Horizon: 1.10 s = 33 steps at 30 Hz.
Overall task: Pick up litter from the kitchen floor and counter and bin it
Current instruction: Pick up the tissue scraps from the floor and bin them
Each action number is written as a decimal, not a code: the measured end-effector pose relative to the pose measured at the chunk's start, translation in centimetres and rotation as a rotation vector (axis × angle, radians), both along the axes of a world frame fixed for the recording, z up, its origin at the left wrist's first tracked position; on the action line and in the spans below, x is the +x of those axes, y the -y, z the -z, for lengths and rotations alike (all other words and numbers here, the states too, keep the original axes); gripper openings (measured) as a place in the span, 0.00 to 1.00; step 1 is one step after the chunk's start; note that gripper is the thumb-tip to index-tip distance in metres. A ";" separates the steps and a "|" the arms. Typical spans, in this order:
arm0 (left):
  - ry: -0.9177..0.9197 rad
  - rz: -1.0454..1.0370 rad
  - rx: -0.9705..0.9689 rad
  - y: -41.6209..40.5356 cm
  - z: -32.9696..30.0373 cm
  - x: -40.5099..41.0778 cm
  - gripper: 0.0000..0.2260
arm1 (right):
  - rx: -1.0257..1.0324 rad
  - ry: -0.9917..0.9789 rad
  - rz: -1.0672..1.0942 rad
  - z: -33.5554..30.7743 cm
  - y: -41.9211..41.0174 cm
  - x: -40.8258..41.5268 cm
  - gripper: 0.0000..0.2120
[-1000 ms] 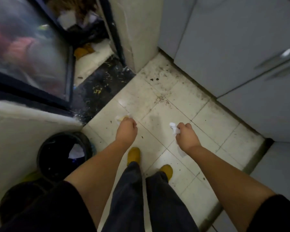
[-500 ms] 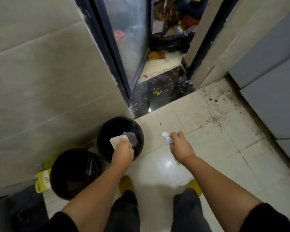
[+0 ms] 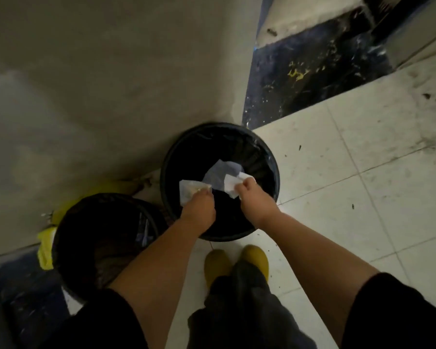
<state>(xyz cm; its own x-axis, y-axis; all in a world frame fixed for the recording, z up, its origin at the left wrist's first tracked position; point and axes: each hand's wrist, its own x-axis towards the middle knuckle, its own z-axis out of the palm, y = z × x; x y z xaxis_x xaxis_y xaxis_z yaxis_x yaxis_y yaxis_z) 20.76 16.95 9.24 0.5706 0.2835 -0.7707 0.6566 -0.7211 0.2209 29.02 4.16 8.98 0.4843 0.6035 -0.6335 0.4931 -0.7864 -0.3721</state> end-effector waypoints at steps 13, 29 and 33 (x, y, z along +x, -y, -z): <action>-0.075 0.103 -0.032 -1.4 -1.8 -0.5 0.23 | -0.109 0.075 -0.204 -1.8 -1.5 1.2 0.27; 0.386 0.114 0.094 2.3 -45.5 0.8 0.21 | 0.043 0.256 -0.028 -44.7 3.9 1.2 0.19; 0.433 0.177 0.088 3.1 -49.2 0.8 0.23 | 0.045 0.326 0.045 -47.8 6.8 0.5 0.20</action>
<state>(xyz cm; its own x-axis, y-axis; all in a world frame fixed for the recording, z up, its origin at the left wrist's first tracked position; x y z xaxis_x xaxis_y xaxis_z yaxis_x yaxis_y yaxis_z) 21.57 13.81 58.41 0.8797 0.2062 -0.4285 0.3828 -0.8417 0.3807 29.49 -2.67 56.78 0.6840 0.6008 -0.4138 0.5571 -0.7964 -0.2355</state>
